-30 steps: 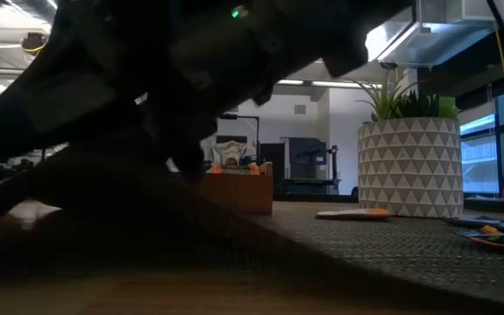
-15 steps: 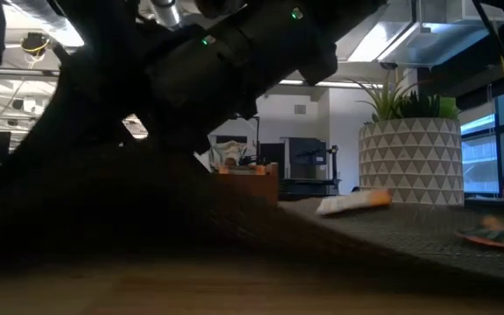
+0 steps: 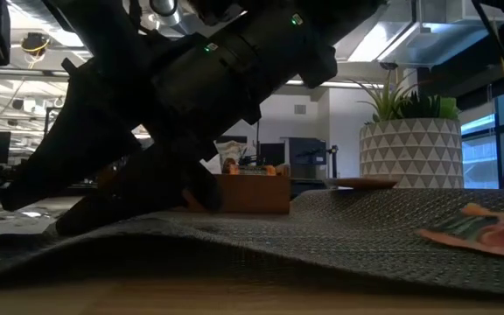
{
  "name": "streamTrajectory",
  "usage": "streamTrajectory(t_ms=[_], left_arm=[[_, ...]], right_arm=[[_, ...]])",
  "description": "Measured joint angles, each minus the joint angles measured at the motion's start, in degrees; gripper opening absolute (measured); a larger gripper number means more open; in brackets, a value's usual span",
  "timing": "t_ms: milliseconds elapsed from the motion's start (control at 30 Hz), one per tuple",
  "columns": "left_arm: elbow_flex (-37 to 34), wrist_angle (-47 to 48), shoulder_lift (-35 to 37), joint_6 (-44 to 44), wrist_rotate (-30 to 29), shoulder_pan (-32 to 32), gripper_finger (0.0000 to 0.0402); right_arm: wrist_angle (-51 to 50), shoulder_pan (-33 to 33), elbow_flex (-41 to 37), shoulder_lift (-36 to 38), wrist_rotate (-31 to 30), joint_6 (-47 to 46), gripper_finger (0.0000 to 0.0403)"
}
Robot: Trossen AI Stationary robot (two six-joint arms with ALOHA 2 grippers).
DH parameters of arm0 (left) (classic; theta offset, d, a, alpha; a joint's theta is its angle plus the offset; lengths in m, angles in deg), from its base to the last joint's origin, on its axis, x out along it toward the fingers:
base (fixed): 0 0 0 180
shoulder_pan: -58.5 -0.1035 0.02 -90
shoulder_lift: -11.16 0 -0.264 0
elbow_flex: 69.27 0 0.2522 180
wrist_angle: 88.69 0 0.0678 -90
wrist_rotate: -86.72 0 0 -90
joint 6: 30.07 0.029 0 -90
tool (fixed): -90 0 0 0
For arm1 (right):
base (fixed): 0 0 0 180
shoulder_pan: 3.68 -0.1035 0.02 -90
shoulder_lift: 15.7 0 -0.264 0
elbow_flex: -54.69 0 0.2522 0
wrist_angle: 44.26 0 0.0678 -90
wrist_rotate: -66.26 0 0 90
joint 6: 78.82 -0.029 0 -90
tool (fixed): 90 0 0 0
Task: Pick & Place Tea
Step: Put the white tea bag to the middle section of the wooden organizer
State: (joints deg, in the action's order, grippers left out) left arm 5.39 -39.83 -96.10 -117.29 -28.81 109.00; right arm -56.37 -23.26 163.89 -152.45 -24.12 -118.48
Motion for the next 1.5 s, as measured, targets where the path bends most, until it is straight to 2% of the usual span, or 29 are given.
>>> streamTrajectory(t_ms=[333,733,1167,1500], left_arm=[[0.0,-0.6,-0.1,-1.0,-0.8,0.0,0.0114],[0.0,-0.9,-0.1,-1.6,-0.8,0.0,0.0114],[-0.3,-0.8,1.9,-1.7,-3.0,2.7,0.0114],[-0.2,-0.7,7.1,4.9,-16.0,3.7,0.0114]], right_arm=[[0.0,0.1,0.0,-0.1,0.9,0.4,0.0118],[6.5,-0.1,-0.1,-0.2,5.8,3.8,0.0009],[5.5,-0.1,0.0,0.4,5.4,8.4,0.0003],[0.1,-0.1,0.0,6.7,5.2,15.3,0.0002]])
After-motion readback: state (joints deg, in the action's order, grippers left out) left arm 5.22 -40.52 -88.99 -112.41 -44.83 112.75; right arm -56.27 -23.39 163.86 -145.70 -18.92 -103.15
